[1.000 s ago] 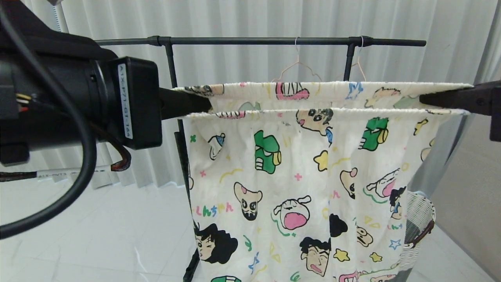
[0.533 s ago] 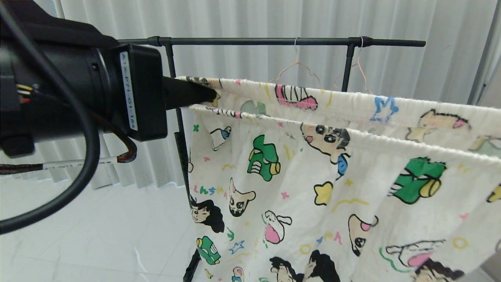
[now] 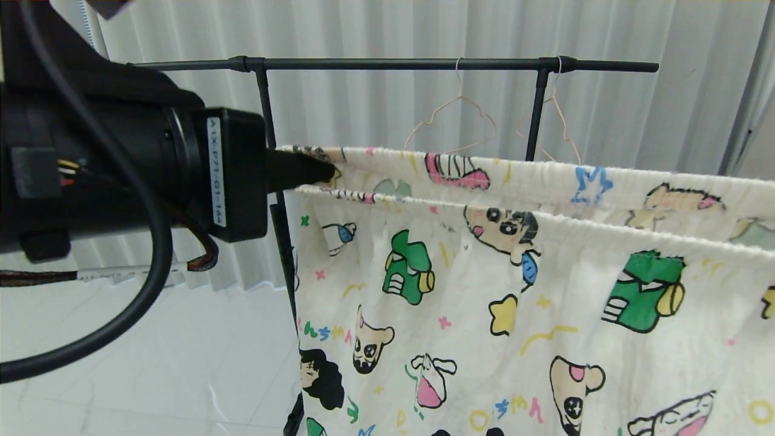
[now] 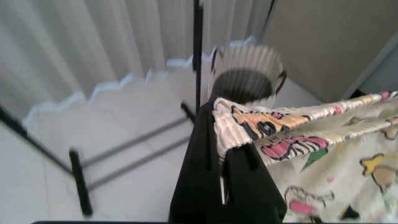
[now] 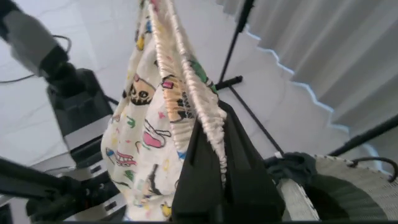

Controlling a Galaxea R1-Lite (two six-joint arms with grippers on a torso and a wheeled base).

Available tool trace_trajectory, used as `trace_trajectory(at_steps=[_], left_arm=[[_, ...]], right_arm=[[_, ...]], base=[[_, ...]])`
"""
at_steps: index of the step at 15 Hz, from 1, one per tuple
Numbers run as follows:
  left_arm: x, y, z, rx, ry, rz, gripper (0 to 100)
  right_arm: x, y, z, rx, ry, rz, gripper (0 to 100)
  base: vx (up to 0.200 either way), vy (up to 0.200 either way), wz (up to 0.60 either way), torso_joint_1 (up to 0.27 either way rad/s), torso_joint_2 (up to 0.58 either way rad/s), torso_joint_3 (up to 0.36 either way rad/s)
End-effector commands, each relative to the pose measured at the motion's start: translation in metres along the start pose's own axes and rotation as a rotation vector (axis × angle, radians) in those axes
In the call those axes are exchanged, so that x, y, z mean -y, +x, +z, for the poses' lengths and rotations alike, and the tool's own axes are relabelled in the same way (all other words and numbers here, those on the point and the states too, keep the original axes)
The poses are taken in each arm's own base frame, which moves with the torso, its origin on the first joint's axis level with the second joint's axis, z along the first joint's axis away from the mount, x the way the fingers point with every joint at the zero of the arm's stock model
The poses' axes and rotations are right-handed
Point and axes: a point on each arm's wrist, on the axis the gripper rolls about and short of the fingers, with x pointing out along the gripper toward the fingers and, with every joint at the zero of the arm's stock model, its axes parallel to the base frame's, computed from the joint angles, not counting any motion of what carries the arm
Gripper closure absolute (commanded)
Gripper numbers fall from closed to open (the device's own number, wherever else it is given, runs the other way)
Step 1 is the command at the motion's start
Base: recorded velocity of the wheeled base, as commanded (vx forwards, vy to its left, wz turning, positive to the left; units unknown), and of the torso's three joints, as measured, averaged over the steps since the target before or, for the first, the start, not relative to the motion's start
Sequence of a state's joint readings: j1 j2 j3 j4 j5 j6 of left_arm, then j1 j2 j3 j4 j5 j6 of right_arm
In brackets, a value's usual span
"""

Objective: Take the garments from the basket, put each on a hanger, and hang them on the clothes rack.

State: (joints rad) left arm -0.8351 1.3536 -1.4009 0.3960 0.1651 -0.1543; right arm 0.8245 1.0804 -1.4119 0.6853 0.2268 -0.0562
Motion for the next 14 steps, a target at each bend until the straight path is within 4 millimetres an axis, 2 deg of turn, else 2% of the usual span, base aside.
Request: trace_trajectory(at_steps=[1, 3, 4, 7, 8, 10, 14], left_arm=[[-0.005, -0.018, -0.001, -0.029, -0.058, 0.017, 100], [-0.001, -0.045, -0.012, -0.126, -0.109, -0.024, 100], [0.003, -0.057, -0.019, -0.168, -0.121, -0.064, 100], [0.018, -0.071, -0.023, -0.191, -0.116, -0.189, 100], [0.022, -0.074, -0.021, -0.188, -0.107, -0.221, 100], [0.026, -0.078, -0.021, -0.186, -0.092, -0.265, 100], [0.026, -0.085, -0.021, -0.175, -0.088, -0.285, 100]], right_arm=[[0.014, 0.021, 0.006, -0.007, 0.026, -0.078, 100], [0.034, 0.057, 0.026, 0.100, 0.012, -0.121, 100], [0.044, 0.081, 0.036, 0.163, 0.005, -0.126, 100], [0.063, 0.133, 0.050, 0.248, -0.010, -0.123, 100], [0.068, 0.141, 0.058, 0.276, -0.011, -0.128, 100], [0.075, 0.145, 0.069, 0.303, 0.008, -0.141, 100], [0.087, 0.137, 0.068, 0.308, 0.017, -0.196, 100]], base=[[0.000, 0.000, 0.00, 0.000, 0.00, 0.000], [0.000, 0.000, 0.00, 0.000, 0.00, 0.000], [0.000, 0.000, 0.00, 0.000, 0.00, 0.000], [0.000, 0.000, 0.00, 0.000, 0.00, 0.000], [0.000, 0.000, 0.00, 0.000, 0.00, 0.000], [0.000, 0.000, 0.00, 0.000, 0.00, 0.000], [0.000, 0.000, 0.00, 0.000, 0.00, 0.000]])
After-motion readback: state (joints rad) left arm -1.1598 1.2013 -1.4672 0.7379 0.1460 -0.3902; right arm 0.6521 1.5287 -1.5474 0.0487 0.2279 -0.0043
